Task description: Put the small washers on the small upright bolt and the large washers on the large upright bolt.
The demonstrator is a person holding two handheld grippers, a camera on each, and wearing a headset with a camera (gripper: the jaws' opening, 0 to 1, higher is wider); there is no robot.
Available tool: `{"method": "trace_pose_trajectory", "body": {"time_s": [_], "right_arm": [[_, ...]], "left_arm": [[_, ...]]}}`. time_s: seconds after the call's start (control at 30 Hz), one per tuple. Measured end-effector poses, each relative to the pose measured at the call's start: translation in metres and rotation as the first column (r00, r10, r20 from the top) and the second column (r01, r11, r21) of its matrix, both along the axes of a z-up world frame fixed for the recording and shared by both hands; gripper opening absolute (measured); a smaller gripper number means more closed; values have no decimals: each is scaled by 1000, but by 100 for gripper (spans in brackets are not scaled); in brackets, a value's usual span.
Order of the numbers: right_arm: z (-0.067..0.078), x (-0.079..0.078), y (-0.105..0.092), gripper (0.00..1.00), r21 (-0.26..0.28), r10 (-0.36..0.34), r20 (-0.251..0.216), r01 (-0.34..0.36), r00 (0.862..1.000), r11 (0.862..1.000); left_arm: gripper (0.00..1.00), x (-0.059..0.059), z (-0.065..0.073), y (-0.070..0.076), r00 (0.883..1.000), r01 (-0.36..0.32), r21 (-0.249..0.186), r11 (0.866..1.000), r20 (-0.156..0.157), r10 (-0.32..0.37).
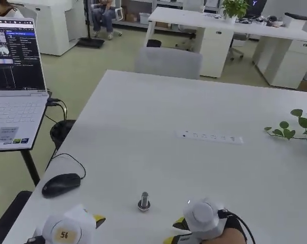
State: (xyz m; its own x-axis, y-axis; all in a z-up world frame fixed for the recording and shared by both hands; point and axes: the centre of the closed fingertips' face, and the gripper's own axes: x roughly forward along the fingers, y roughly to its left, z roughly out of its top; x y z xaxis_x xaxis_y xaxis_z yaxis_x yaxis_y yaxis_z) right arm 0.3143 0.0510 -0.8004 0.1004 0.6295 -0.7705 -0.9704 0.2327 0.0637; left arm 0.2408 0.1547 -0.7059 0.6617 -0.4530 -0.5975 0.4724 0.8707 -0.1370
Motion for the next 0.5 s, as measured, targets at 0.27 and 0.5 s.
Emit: {"method": "trace_pose_trajectory", "body": {"time_s": [0.27, 0.5], "right_arm": [[-1, -2, -41, 38, 37, -119, -7, 119, 993, 992], [5, 5, -74, 42, 78, -213, 9, 212, 977, 974]], "left_arm": [[69, 7, -8, -8, 999, 29, 6, 1000, -16, -29], [69, 11, -10, -13, 999, 48, 12, 999, -19, -48]]}}
